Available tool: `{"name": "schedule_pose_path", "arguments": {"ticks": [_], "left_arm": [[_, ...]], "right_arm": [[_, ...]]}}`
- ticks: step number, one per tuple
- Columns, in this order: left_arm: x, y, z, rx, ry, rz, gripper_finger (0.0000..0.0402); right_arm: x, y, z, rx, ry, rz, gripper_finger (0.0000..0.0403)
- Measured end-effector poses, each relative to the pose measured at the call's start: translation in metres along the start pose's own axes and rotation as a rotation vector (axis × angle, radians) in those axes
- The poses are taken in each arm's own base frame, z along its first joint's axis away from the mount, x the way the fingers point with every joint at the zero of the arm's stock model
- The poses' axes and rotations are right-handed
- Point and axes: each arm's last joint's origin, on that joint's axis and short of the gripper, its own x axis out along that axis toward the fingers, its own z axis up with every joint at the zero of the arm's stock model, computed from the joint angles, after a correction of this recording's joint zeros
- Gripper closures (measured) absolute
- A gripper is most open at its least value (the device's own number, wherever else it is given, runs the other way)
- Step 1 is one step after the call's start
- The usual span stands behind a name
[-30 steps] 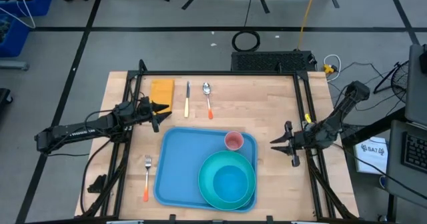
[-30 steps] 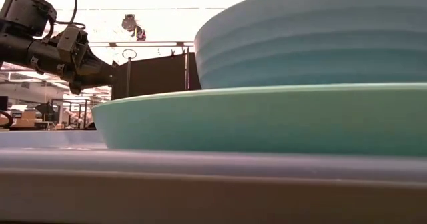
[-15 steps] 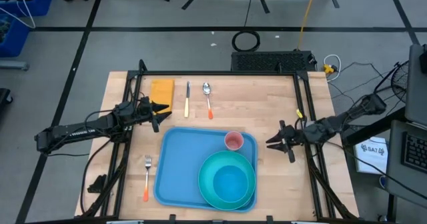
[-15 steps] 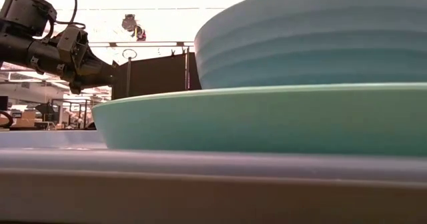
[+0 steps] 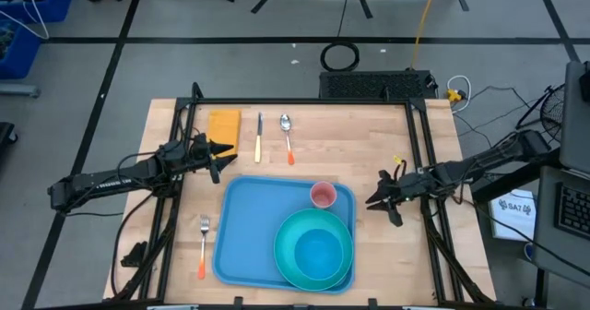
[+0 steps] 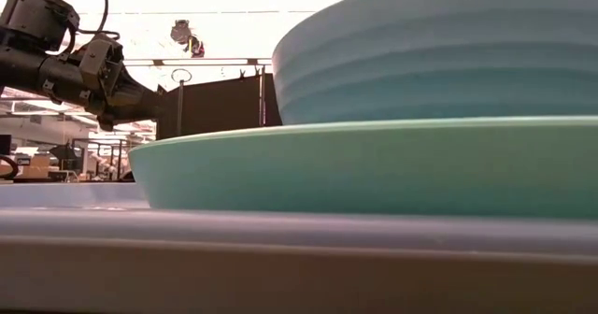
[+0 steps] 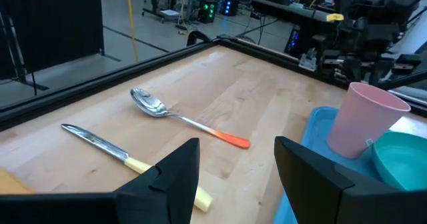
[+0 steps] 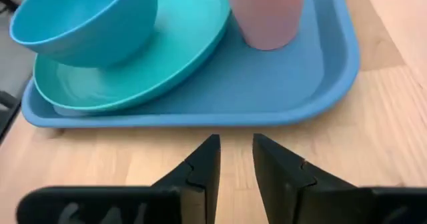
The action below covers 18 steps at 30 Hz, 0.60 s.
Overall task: Set up tray
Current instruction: Adjust the blue serving tray on the table
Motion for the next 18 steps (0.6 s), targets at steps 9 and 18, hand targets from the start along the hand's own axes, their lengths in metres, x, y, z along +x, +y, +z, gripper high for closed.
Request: {"name": "schedule_pose_path", "arguments": {"ticks": [9,18], "left_arm": [[0.000,0.000,0.000,0.031,0.000,0.000,0.0201],[0.000,0.000,0.000,0.045,0.000,0.000,0.0201]], "right_arm": [[0.020,0.010,0.026,-0.089,0.038,-0.016,0.0353],[0.047,0.001,0.032,-0.092,0.044,-0.041,0.0400]]}}
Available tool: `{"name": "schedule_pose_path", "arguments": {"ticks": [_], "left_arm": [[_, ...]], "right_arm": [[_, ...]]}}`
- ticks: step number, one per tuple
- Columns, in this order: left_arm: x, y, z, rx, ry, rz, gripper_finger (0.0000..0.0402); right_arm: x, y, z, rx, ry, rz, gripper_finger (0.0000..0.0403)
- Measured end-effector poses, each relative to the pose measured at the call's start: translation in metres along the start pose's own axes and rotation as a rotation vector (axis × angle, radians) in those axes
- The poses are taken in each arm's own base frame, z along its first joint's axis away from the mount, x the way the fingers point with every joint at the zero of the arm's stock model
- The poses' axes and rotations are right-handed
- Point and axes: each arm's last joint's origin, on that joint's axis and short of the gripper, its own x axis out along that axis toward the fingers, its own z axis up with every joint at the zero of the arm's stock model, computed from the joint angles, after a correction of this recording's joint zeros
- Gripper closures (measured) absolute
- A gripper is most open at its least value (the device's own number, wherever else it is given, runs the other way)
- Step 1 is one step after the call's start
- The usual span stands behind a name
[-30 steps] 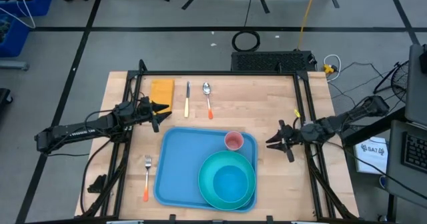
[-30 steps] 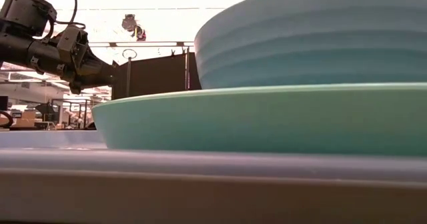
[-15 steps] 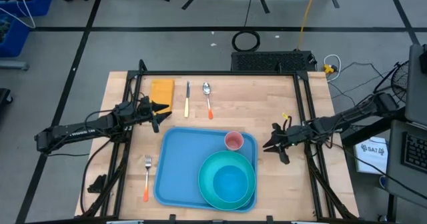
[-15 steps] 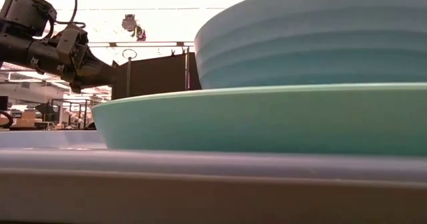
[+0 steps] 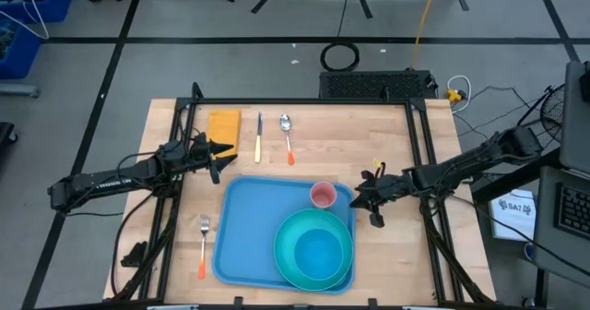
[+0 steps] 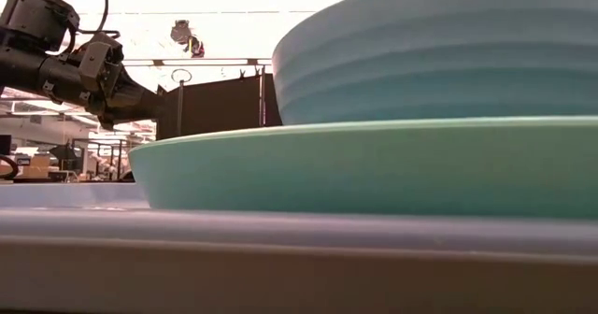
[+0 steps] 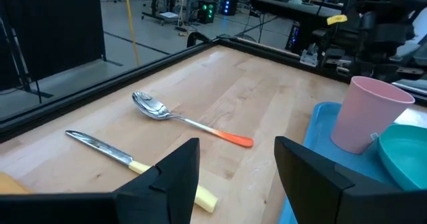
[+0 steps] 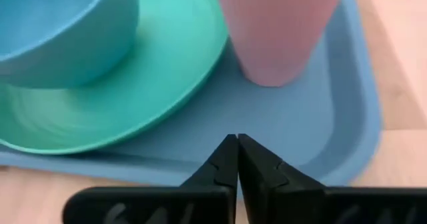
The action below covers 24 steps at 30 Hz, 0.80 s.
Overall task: Set up tray
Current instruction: Adjust the blue serving tray on the table
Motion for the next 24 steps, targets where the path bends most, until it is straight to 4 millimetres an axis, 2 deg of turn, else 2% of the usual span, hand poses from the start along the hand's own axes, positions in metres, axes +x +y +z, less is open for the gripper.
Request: {"name": "schedule_pose_path", "arguments": {"ticks": [12,24], "left_arm": [[0.000,0.000,0.000,0.002,0.000,0.000,0.0201],[0.000,0.000,0.000,0.002,0.001,0.000,0.0201]], "right_arm": [[0.020,-0.012,-0.009,0.047,0.090,0.011,0.0403],[0.020,-0.026,-0.017,0.087,0.190,-0.050,0.0403]]}}
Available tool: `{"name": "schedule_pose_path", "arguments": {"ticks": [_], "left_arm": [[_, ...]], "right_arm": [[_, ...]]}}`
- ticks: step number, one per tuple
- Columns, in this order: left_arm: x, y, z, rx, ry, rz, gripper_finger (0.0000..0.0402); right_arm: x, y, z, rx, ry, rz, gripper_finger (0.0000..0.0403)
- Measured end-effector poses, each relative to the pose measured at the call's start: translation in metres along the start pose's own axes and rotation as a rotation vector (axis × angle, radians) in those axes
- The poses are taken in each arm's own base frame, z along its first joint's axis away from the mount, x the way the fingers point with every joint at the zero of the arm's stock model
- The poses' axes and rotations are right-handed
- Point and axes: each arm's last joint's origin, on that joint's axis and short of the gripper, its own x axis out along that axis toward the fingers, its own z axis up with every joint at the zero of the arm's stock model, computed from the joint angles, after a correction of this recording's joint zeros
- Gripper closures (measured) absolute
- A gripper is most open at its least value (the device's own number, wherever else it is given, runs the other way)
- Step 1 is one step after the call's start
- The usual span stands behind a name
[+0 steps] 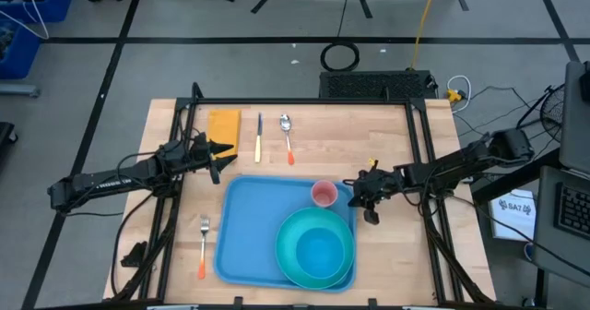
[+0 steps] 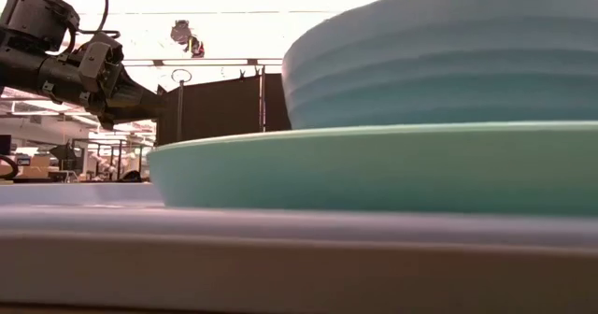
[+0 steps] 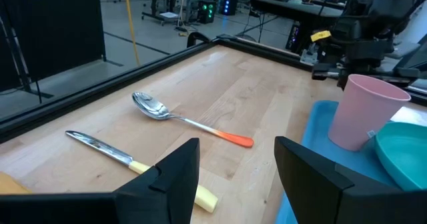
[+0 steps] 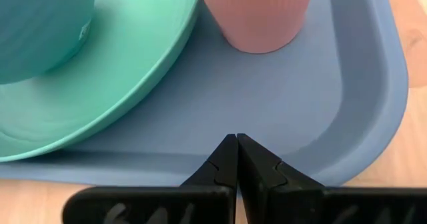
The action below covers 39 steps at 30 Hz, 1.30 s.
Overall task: Set up tray
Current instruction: Adjust the blue serving tray on the table, then put the yellow napkin on the blue serving tray to the left of the light blue plate
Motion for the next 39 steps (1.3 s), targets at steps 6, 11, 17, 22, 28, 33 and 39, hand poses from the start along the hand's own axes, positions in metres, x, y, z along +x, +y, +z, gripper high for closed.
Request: {"name": "schedule_pose_path", "arguments": {"ticks": [6,11,17,22,28,33,39], "left_arm": [[0.000,0.000,0.000,0.000,0.000,0.000,0.0201],[0.000,0.000,0.000,0.000,0.000,0.000,0.0201],[0.000,0.000,0.000,0.000,0.000,0.000,0.0201],[0.000,0.000,0.000,0.000,0.000,0.000,0.0201],[0.000,0.000,0.000,0.000,-0.001,0.000,0.0201],[0.000,-0.001,0.004,-0.034,-0.039,-0.011,0.0201],[0.000,-0.001,0.007,-0.243,-0.071,-0.015,0.0201]], "right_arm": [[-0.003,-0.005,-0.003,0.023,0.032,-0.034,0.0403],[-0.007,-0.009,-0.010,0.042,0.100,-0.085,0.0403],[-0.013,-0.009,-0.016,0.059,0.151,-0.108,0.0403],[-0.019,-0.009,-0.018,0.071,0.167,-0.107,0.0403],[-0.028,-0.007,-0.013,0.047,0.103,-0.081,0.0403],[-0.039,0.001,-0.006,0.040,-0.010,0.020,0.0403],[-0.054,0.012,0.006,0.008,-0.159,0.153,0.0402]]}}
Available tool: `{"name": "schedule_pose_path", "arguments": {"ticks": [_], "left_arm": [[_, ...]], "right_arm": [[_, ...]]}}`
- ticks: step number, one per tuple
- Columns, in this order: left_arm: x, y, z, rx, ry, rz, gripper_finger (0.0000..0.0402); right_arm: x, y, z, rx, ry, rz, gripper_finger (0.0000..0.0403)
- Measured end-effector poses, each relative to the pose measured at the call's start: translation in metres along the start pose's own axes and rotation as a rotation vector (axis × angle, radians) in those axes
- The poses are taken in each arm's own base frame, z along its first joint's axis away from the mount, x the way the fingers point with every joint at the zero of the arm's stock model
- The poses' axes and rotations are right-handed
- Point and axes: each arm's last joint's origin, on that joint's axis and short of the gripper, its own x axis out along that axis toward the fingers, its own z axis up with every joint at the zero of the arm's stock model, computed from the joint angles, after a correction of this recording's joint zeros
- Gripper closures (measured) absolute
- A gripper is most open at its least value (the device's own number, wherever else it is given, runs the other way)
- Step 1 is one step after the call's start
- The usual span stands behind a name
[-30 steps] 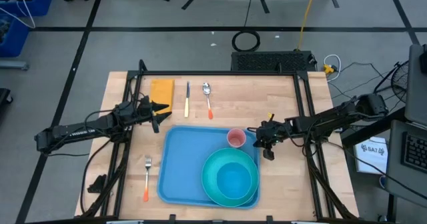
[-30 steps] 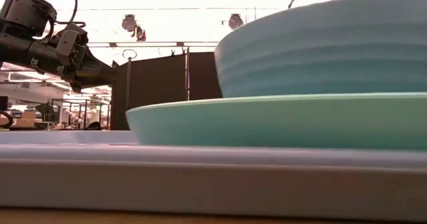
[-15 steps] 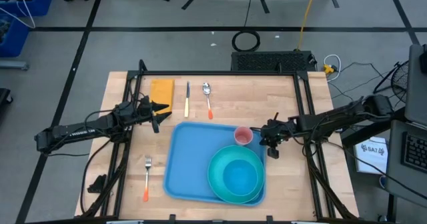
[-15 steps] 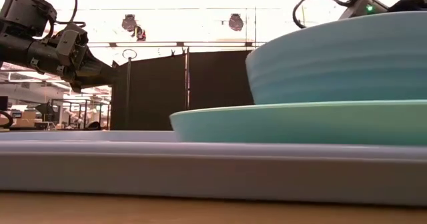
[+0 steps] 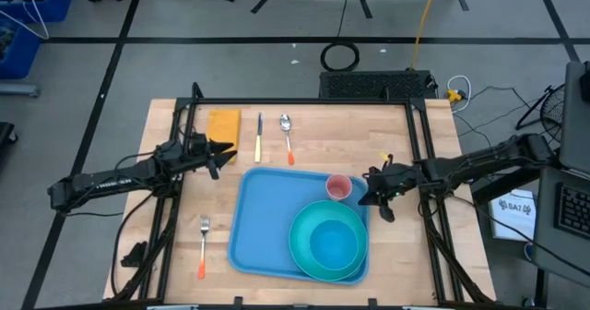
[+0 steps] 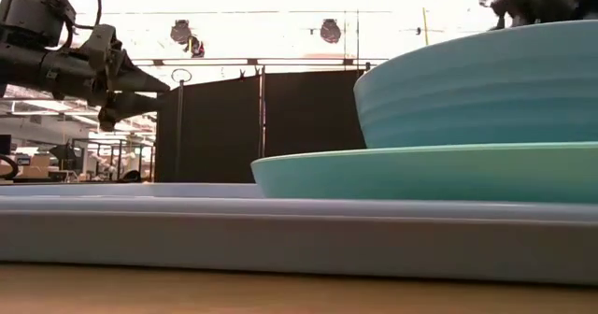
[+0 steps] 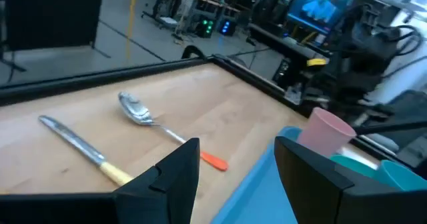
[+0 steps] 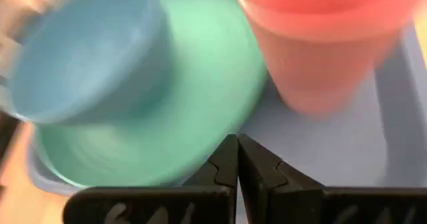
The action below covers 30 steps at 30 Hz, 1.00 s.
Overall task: Set up tray
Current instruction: Put the yellow napkin on the blue serving tray to the left of the light blue plate
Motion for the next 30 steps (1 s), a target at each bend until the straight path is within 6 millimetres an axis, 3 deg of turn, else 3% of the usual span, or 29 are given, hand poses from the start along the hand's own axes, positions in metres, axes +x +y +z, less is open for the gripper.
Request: {"name": "schedule_pose_path", "arguments": {"ticks": [8,15,20,30], "left_arm": [[-0.003,0.010,-0.008,-0.103,0.132,0.260,0.0202],[-0.012,-0.005,0.034,-0.165,0.200,0.393,0.0202],[-0.024,-0.006,0.044,-0.156,0.294,0.560,0.0202],[-0.025,-0.003,0.034,-0.153,0.353,0.559,0.0202]], "right_arm": [[-0.018,0.019,0.024,-0.140,-0.302,0.123,0.0385],[-0.032,0.019,0.030,-0.244,-0.419,0.050,0.0381],[-0.048,0.021,0.035,-0.378,-0.539,0.002,0.0381],[-0.079,0.013,0.010,-0.365,-0.656,-0.036,0.0391]]}}
